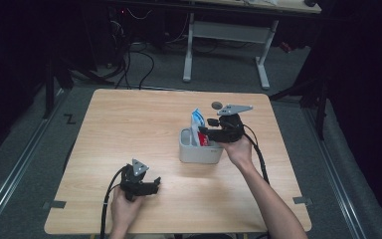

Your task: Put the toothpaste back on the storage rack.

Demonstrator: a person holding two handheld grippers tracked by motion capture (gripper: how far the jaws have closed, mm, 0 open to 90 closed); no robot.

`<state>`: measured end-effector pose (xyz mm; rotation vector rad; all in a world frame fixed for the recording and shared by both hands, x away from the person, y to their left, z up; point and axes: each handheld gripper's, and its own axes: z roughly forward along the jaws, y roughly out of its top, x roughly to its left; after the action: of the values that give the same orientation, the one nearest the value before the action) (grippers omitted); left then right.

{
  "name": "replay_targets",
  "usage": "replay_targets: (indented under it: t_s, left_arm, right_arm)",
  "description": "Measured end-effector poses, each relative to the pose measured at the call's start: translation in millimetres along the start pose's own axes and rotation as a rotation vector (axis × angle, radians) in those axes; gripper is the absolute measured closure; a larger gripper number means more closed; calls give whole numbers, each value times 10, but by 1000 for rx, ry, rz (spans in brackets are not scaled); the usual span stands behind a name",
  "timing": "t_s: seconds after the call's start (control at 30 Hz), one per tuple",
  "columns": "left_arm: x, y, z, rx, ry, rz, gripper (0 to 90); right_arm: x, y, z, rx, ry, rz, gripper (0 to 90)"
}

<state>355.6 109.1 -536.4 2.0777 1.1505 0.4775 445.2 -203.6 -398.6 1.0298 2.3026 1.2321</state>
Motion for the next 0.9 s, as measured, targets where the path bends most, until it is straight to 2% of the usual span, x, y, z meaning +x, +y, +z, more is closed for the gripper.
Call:
replay_targets:
  t_s: [0.47,0.9]
  left_arm:
    - [1,0,-1,2,0,2,162]
    - [0,0,0,1,0,1,161]
  right_arm:
    - [-14,5,-130,-32,-11,-1,489]
    - [-59,-22,-319,-56,-30,0,491]
